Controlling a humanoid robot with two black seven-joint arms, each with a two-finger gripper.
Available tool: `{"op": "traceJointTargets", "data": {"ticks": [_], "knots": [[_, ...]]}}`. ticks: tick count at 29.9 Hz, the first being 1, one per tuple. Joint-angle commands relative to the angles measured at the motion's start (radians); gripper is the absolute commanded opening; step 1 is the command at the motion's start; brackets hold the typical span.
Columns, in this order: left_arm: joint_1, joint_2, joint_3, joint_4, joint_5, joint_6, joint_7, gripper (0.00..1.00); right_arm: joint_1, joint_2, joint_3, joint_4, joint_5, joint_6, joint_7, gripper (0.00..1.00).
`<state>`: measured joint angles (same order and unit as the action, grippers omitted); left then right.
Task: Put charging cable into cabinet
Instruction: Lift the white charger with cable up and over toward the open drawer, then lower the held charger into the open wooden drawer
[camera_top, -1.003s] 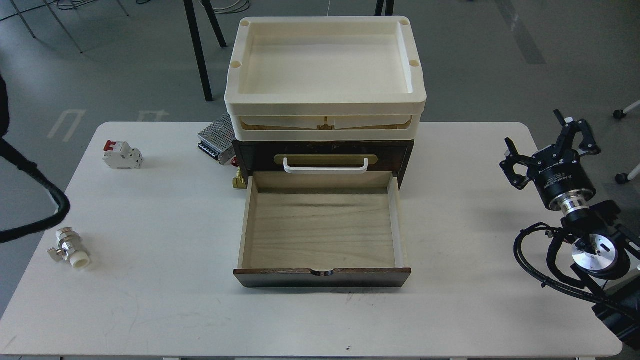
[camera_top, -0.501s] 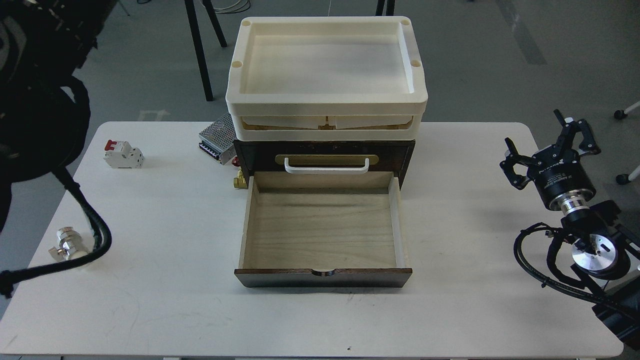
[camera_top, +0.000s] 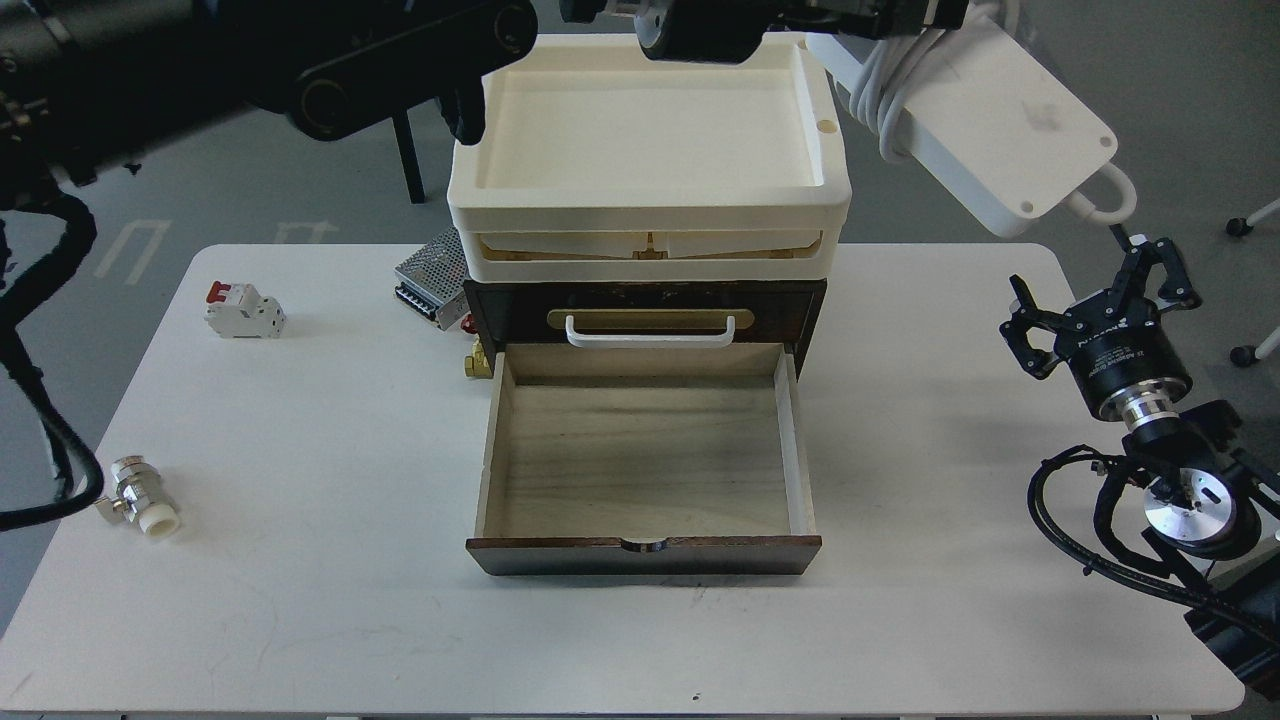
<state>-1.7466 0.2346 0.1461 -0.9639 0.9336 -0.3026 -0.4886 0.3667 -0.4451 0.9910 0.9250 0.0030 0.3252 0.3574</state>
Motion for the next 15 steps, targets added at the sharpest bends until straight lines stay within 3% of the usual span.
{"op": "traceJointTargets", "data": {"ticks": [1,15], "knots": [[0.036,0.041,0.003,-0.088,0.036,0.010,0.000,0.00,0.000,0.000,0.000,0.000,0.000,0.000,0.000,0.99],[0.315,0.129,0.001,-0.194,0.224,0.080,0.000,0.00,0.000,0.000,0.000,0.000,0.000,0.000,0.000,0.99]]}}
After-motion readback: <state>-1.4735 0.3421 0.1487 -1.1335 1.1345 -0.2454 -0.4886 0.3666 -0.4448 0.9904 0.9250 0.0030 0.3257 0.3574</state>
